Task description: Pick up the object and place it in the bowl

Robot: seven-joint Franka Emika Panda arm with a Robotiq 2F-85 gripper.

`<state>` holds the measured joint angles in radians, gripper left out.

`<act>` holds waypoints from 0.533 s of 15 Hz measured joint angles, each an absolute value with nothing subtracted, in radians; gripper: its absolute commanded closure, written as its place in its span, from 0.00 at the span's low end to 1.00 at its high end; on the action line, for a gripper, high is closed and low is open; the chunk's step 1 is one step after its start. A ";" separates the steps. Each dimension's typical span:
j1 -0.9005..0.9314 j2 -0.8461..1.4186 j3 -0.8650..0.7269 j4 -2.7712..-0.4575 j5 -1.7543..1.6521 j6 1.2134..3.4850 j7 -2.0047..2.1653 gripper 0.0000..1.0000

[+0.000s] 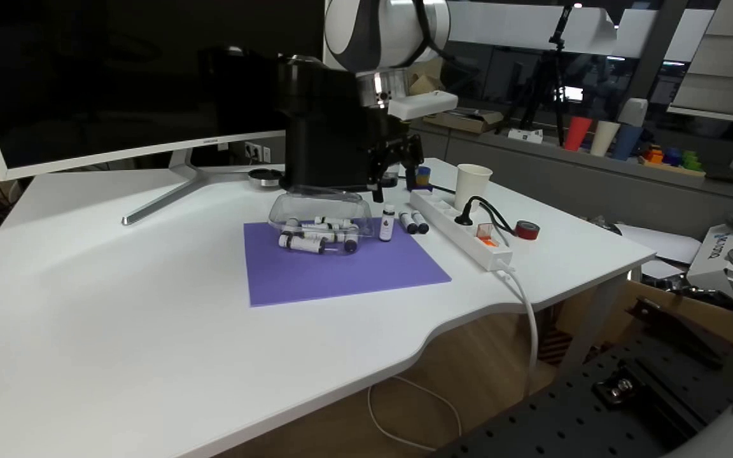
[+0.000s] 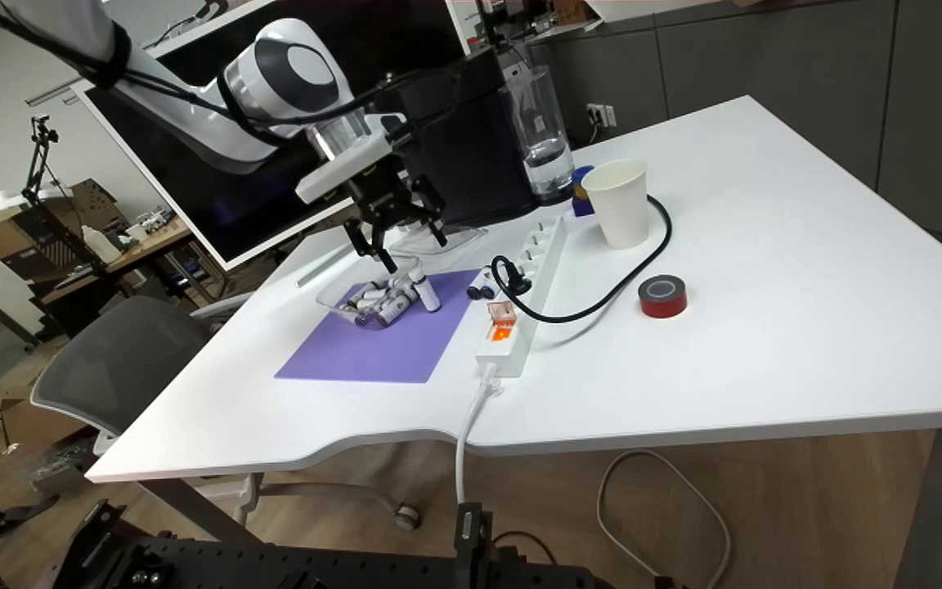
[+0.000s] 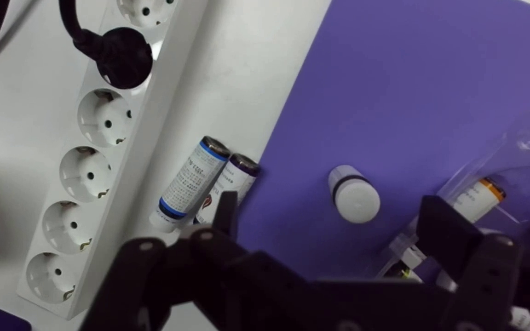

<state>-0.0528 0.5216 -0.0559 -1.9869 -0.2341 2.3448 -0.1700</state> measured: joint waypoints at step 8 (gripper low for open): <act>-0.043 0.569 -0.050 -1.958 -0.234 2.338 -0.182 0.81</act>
<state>-0.0427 0.5689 -0.0503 -1.9581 -0.2341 2.3383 -0.1823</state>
